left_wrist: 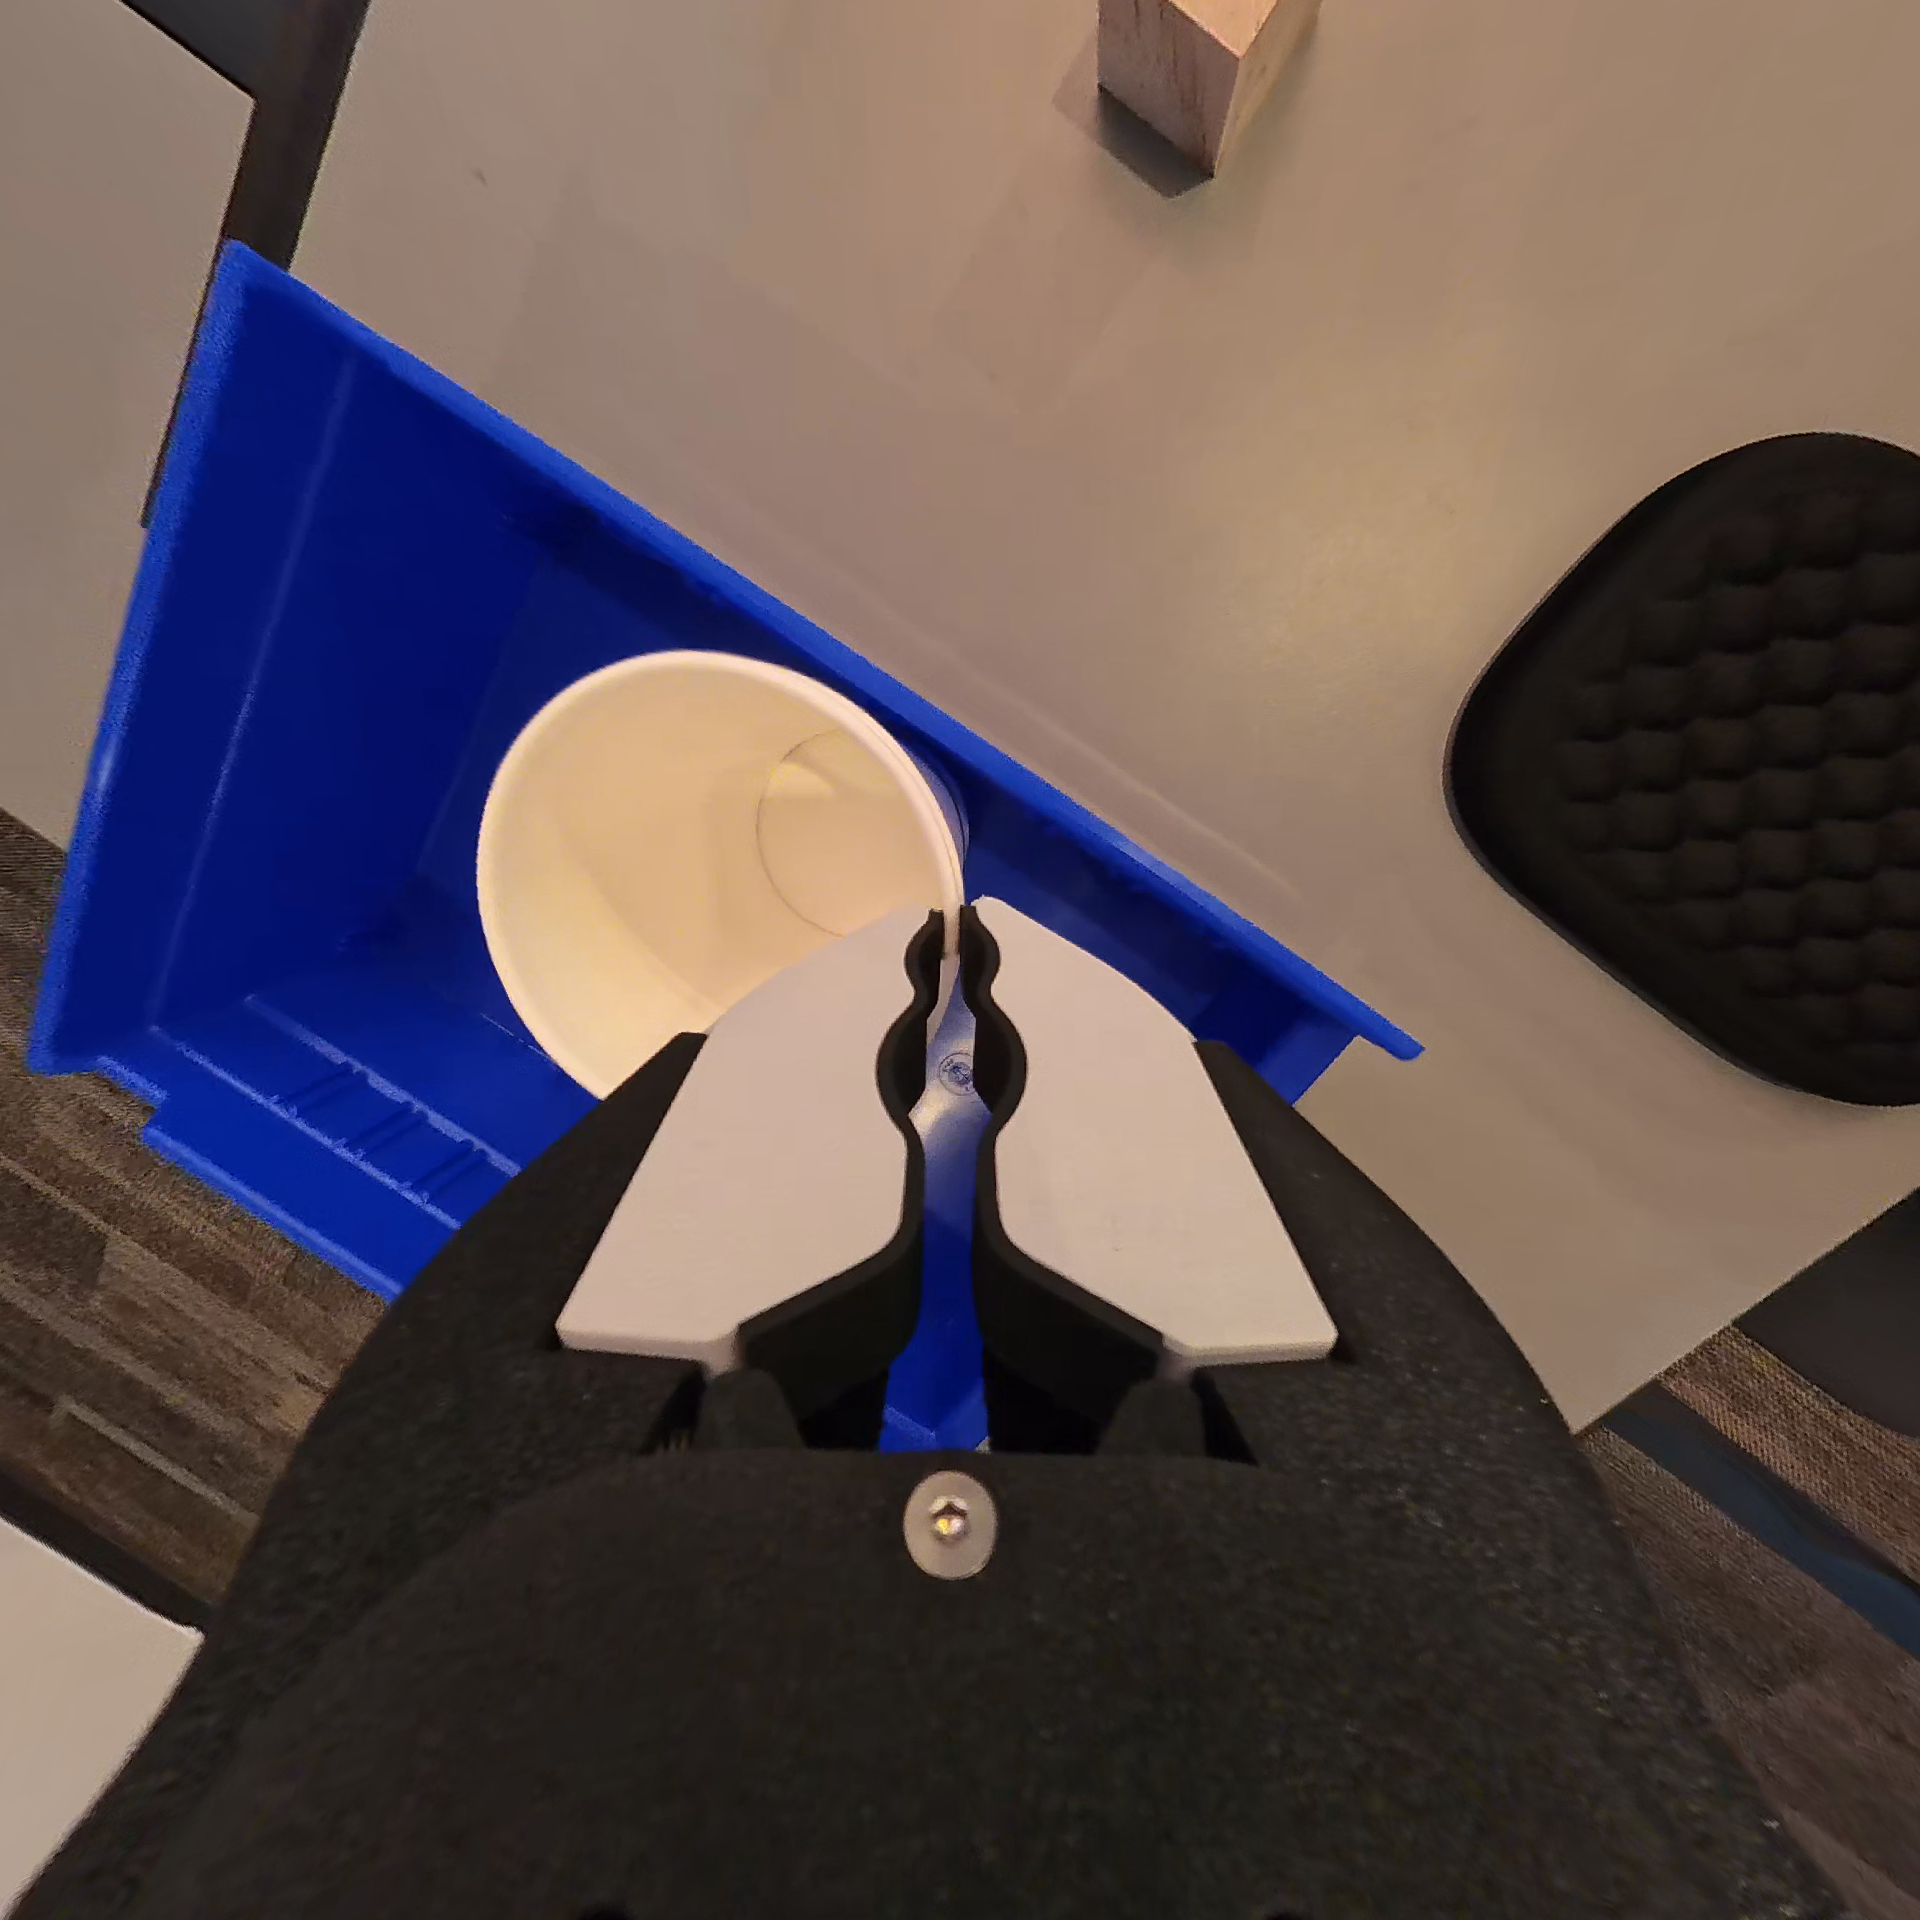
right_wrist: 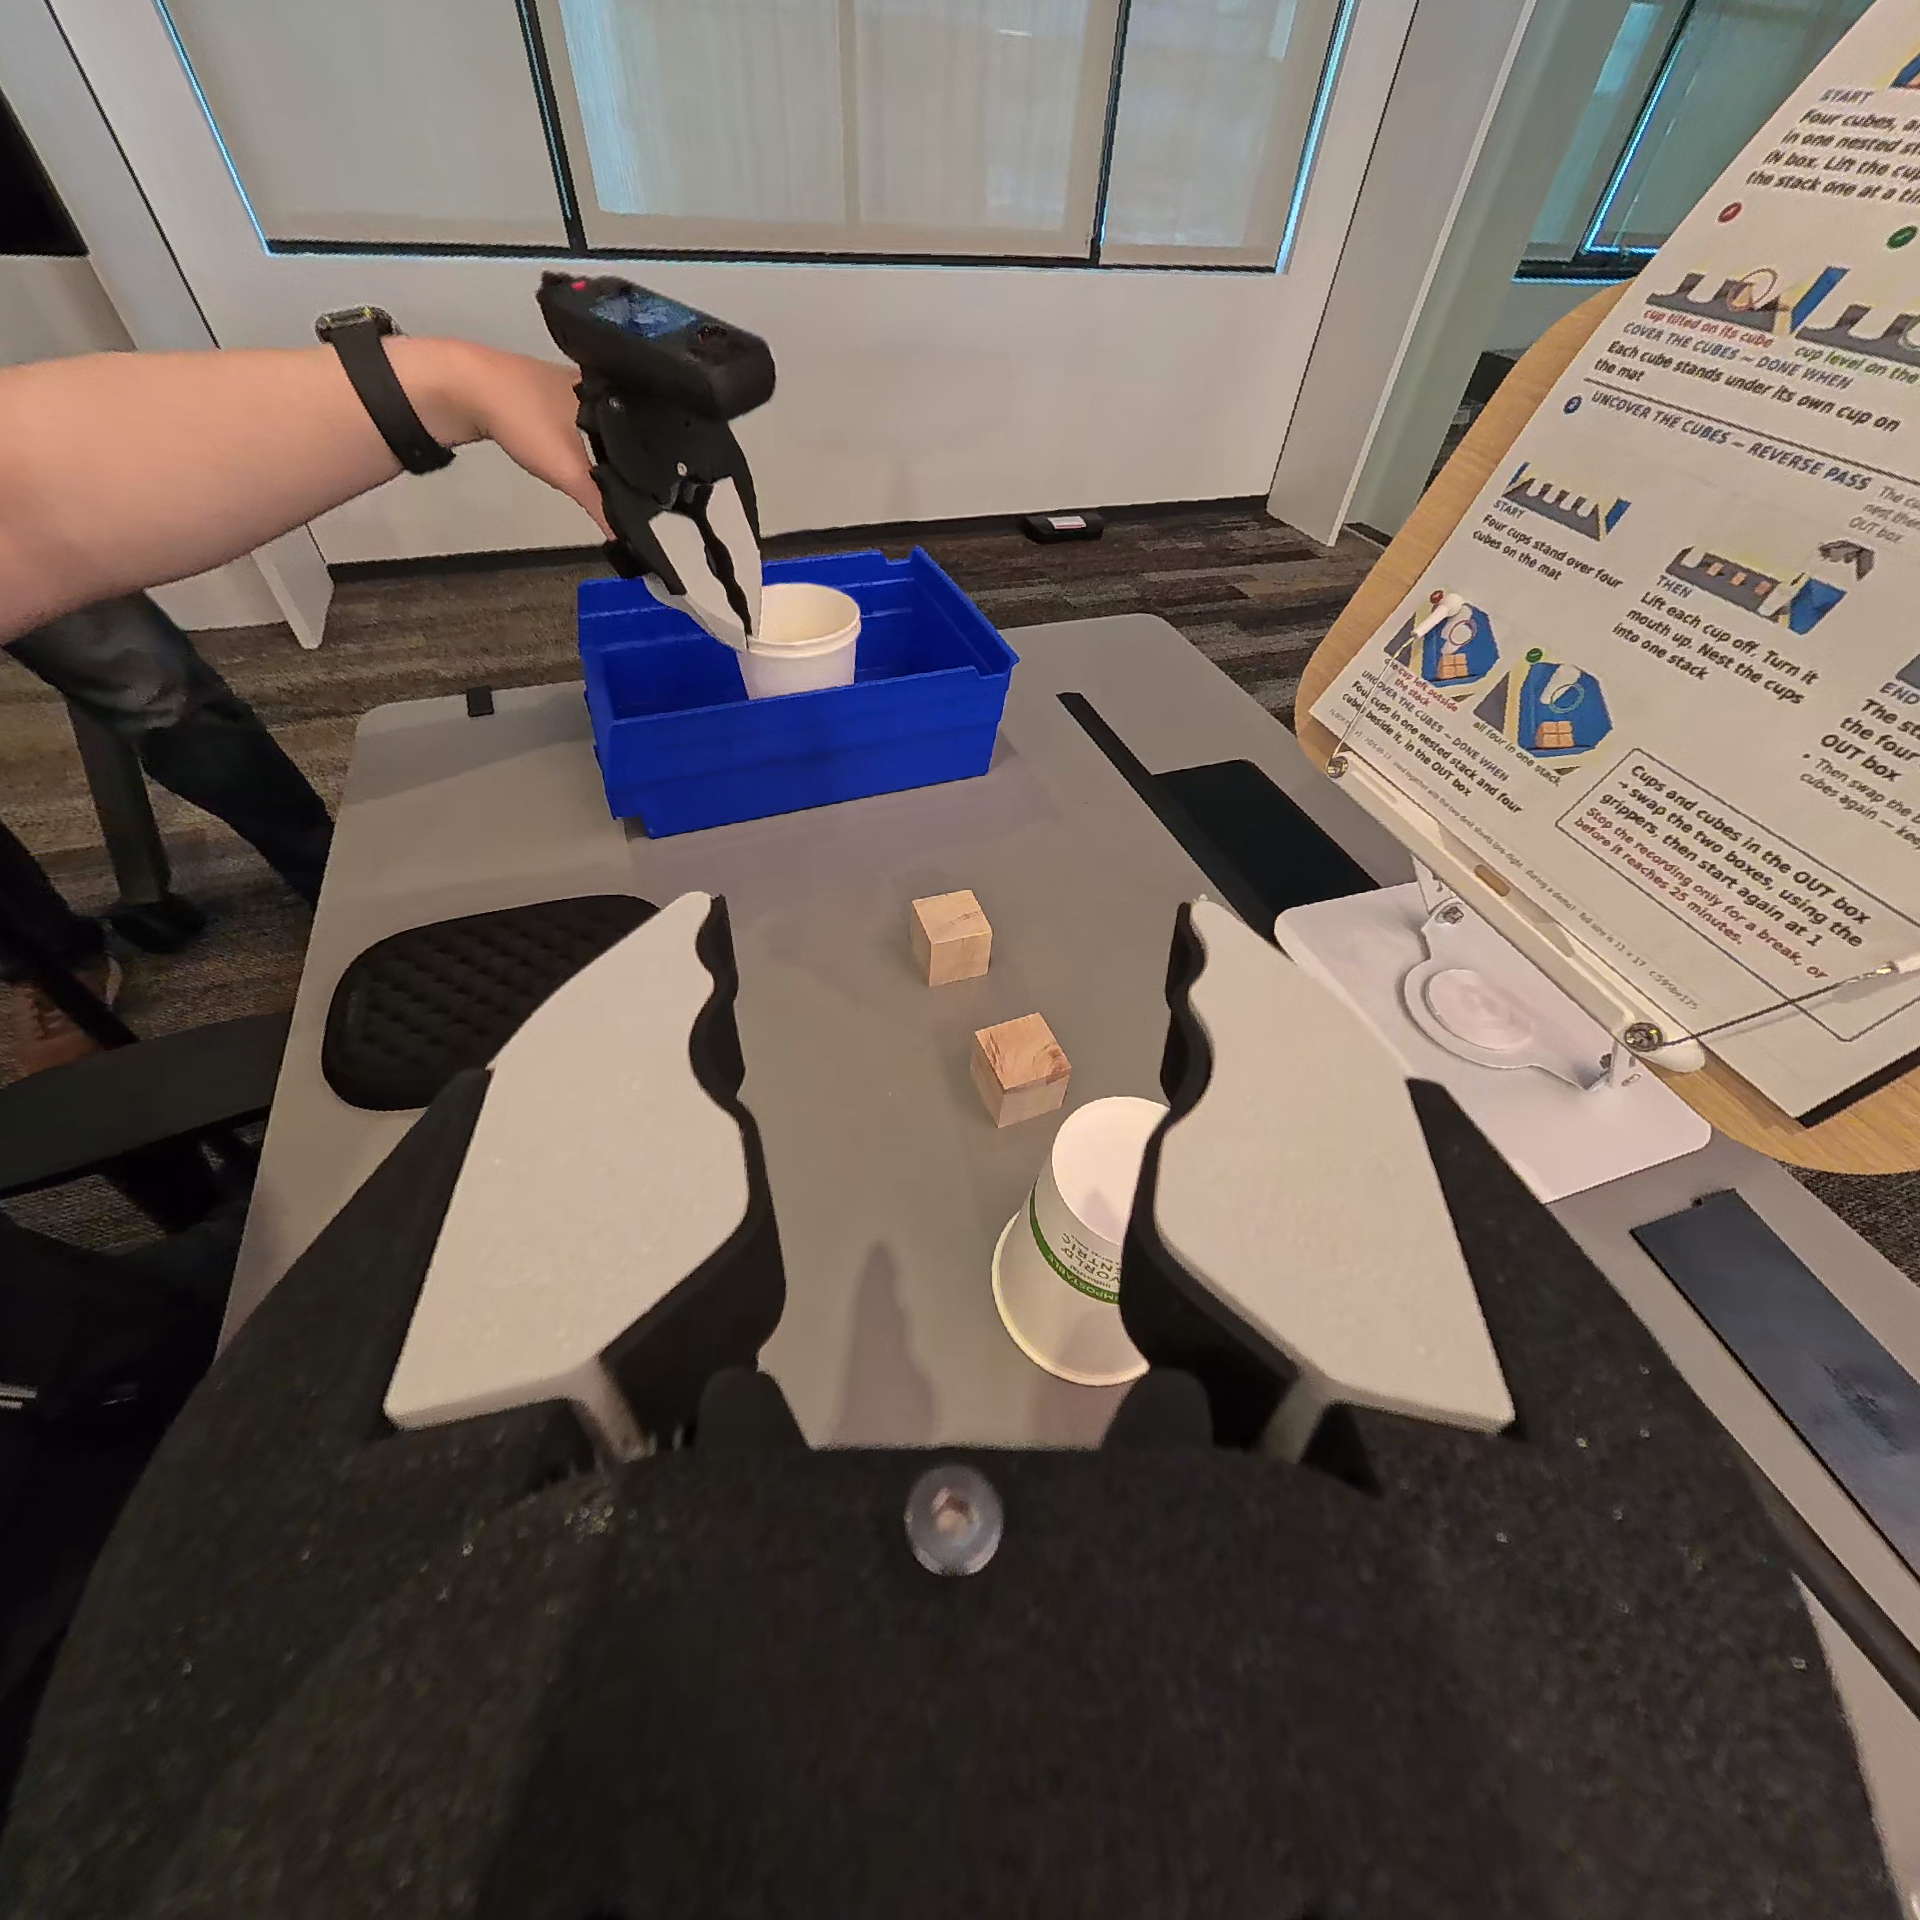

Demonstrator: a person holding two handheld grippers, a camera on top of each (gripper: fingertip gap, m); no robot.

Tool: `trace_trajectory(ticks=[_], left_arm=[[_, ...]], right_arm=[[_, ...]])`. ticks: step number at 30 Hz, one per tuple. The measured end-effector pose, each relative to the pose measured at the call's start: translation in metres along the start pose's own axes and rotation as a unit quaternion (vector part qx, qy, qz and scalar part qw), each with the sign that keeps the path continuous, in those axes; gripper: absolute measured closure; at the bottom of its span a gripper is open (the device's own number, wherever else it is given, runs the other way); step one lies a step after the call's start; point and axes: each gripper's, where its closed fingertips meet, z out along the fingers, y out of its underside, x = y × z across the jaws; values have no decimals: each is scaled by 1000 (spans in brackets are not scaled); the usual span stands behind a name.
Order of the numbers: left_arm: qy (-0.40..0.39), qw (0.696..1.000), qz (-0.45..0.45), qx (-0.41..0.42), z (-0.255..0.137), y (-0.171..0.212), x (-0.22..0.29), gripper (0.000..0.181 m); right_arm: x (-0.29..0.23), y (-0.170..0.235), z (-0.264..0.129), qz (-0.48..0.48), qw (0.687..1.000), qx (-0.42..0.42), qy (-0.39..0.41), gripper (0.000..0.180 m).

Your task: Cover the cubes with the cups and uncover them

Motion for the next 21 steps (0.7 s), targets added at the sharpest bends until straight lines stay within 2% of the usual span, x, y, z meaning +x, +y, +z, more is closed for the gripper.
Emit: trace_trajectory(ticks=[5,21], left_arm=[[-10,1000,10,1,-8,1,-6,178],[36,999,-33,-14,-3,14,-1,177]], right_arm=[[2,2,0,5,1000,-1,1,101],[5,8,2,15,1000,-11,-3,101]])
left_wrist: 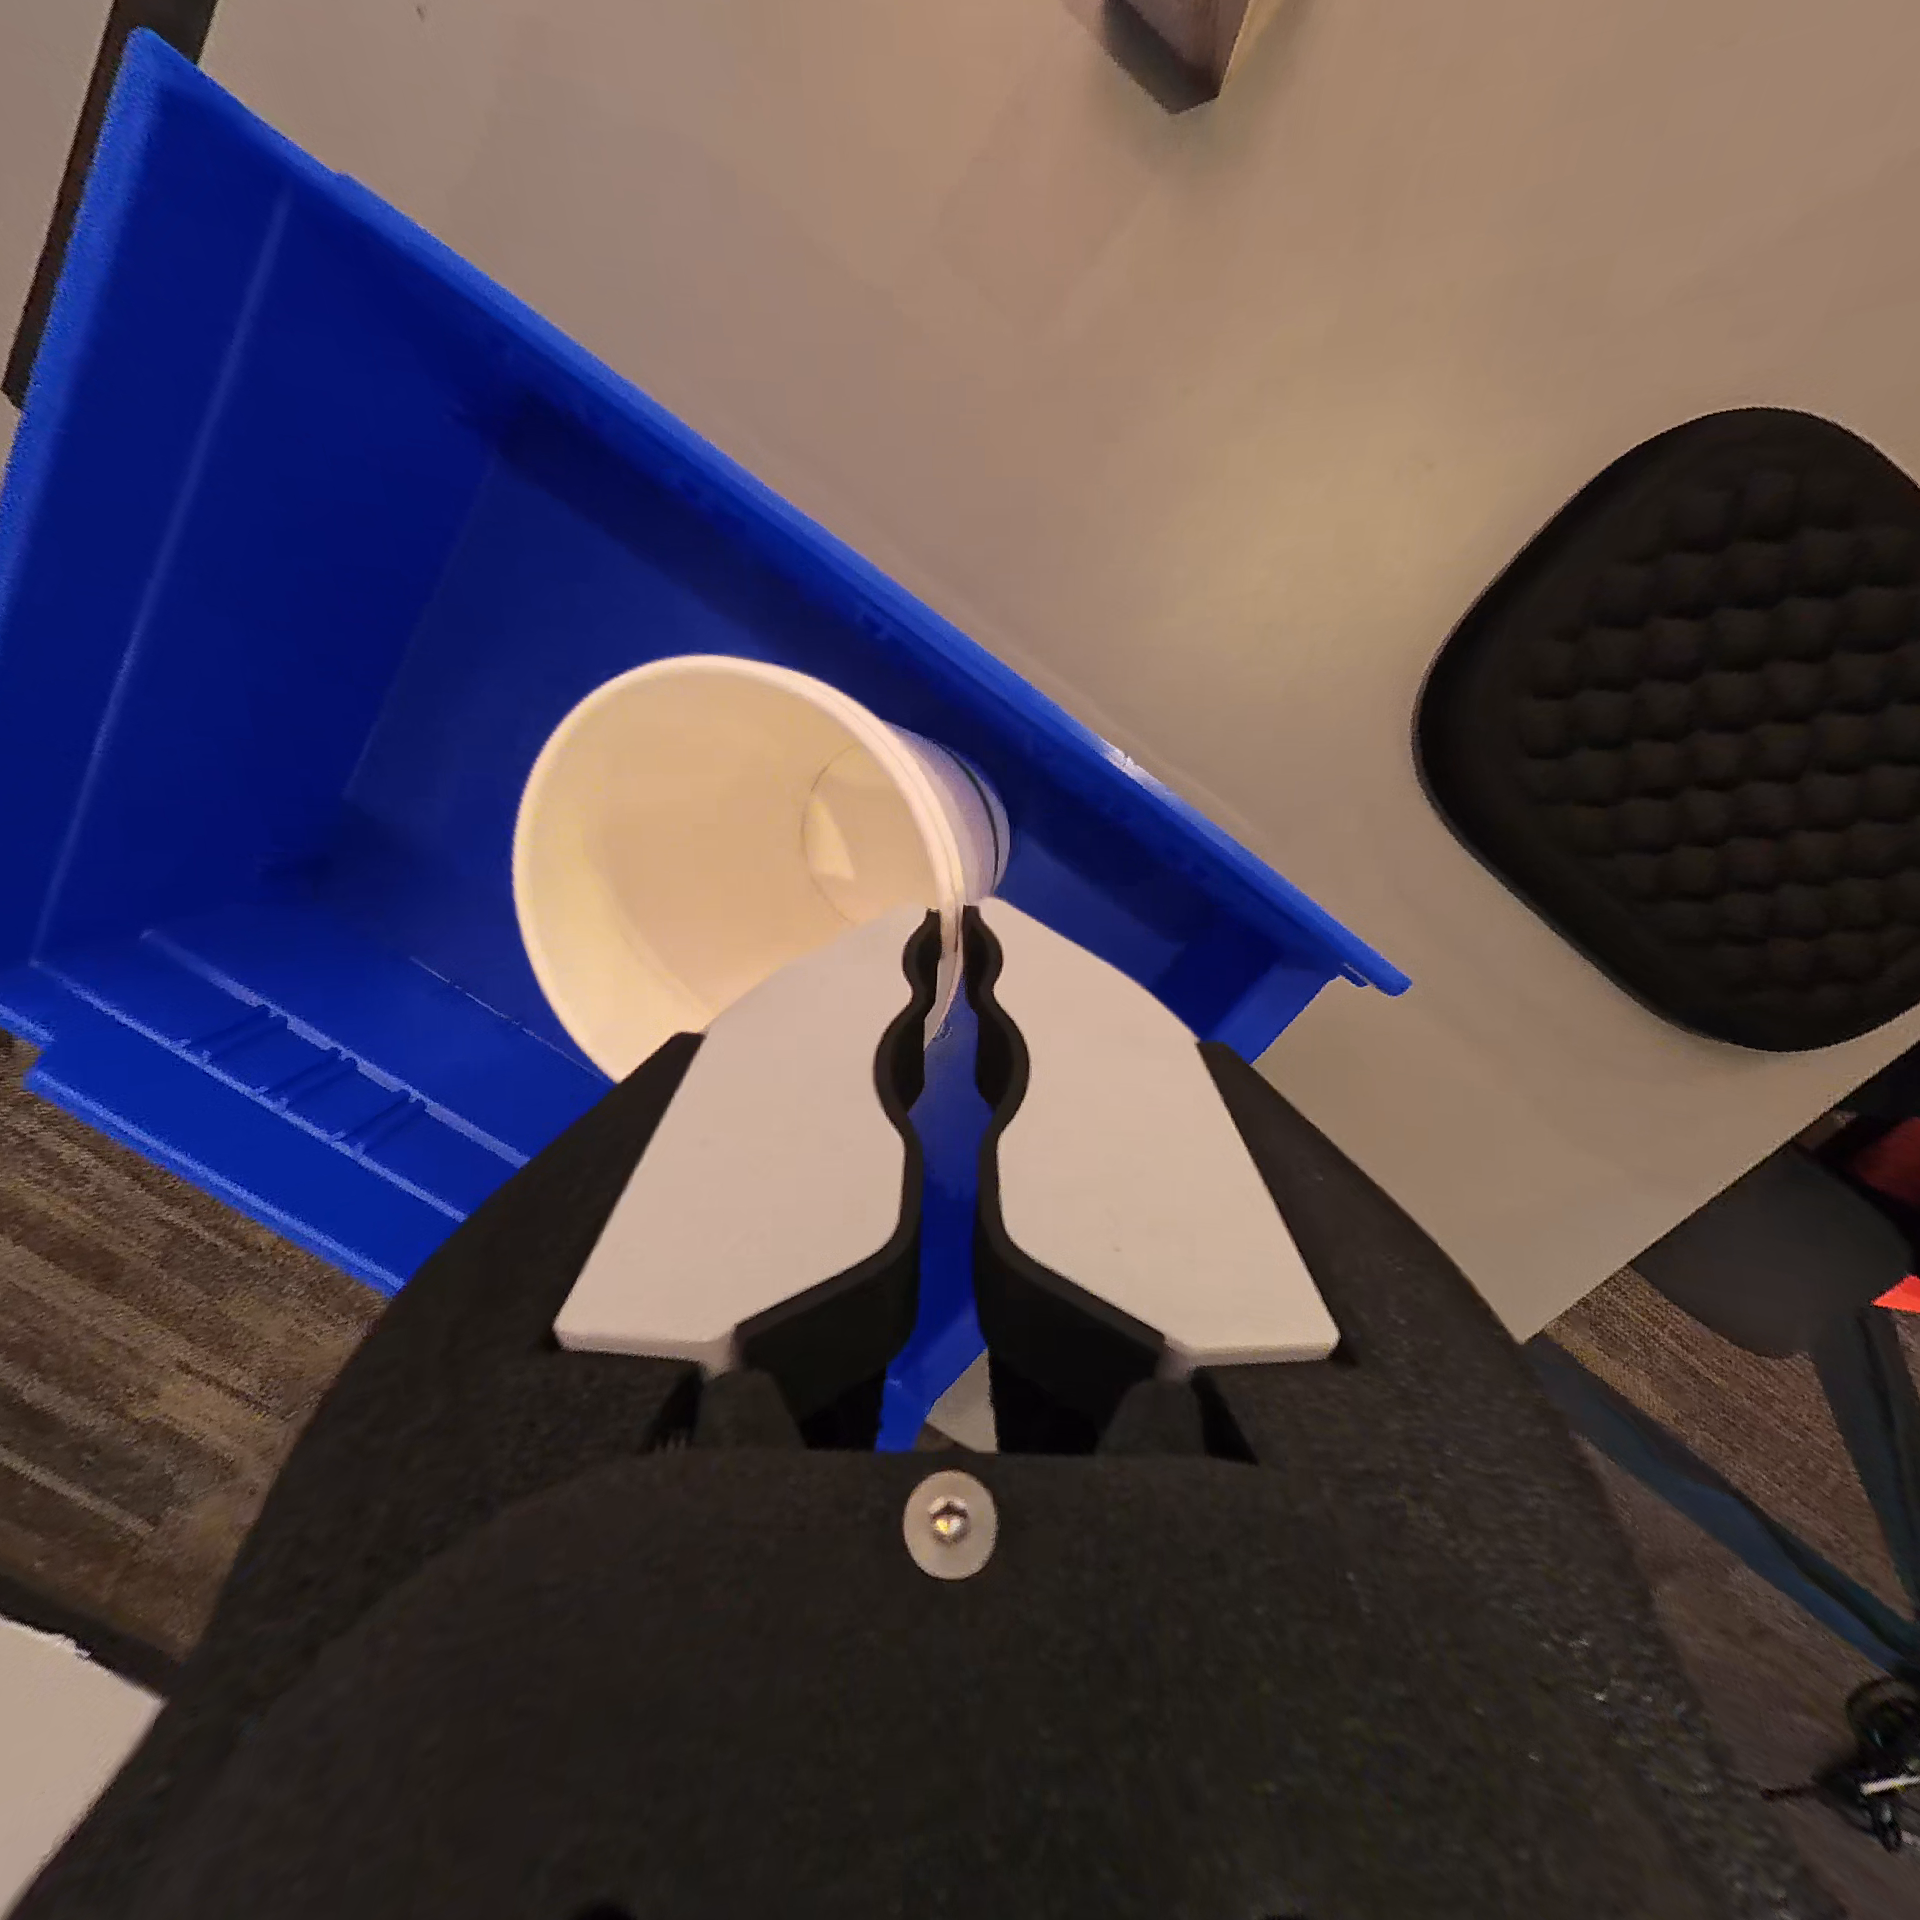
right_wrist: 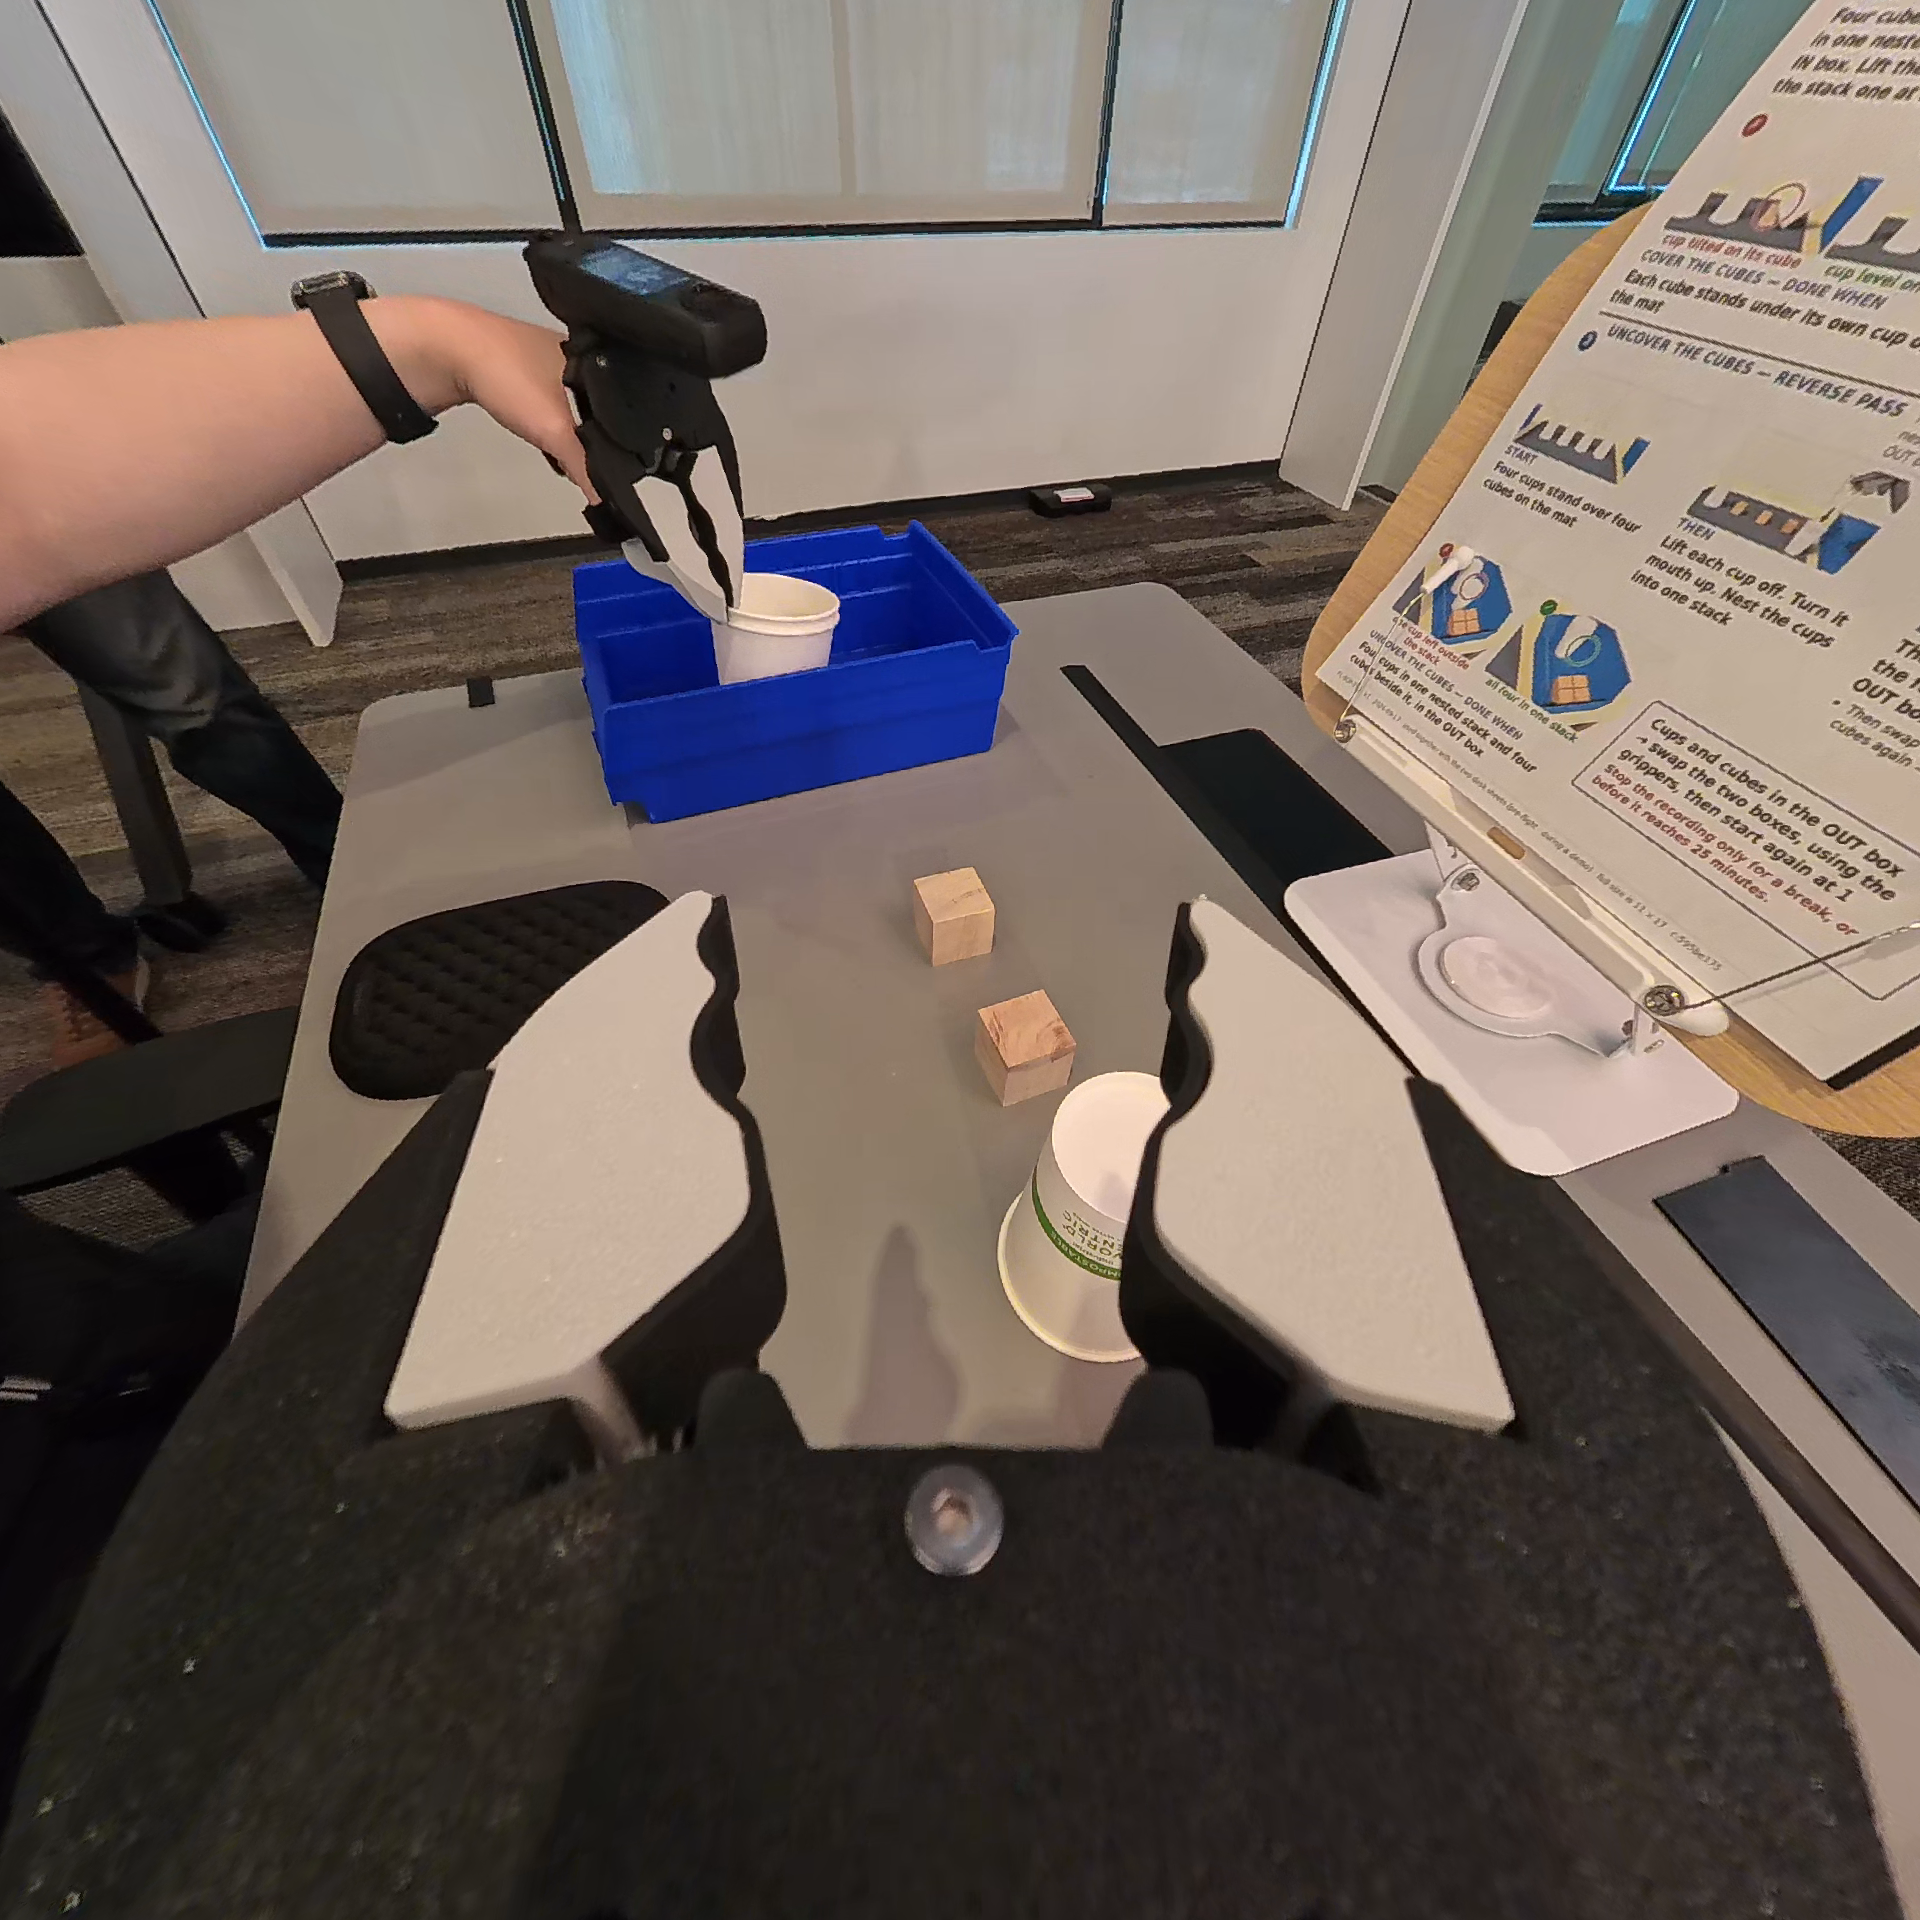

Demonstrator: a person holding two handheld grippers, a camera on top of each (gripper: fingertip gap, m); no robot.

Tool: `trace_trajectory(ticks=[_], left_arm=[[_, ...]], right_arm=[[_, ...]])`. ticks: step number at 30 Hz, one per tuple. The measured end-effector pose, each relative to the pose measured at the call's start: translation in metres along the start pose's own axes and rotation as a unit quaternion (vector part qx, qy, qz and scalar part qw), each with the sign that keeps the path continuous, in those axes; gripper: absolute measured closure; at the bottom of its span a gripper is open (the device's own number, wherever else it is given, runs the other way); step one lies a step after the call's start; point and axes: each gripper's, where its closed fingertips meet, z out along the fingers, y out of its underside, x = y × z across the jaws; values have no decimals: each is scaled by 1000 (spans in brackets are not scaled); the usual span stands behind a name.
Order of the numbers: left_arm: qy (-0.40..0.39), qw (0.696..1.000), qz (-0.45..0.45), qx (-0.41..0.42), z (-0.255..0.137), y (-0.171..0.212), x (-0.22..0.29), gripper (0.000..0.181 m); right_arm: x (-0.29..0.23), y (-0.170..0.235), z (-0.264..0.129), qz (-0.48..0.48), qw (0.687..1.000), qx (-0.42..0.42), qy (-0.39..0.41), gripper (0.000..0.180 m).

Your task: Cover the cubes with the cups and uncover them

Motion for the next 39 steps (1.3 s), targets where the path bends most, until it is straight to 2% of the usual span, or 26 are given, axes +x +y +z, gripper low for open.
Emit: trace_trajectory(ticks=[20,39], left_arm=[[26,999,-27,12,1,-3,7,178],[-23,999,-5,26,-31,-13,-7,178]], right_arm=[[1,4,0,1,1000,-8,-3,102],[-1,8,3,0,1000,-20,-7,102]])
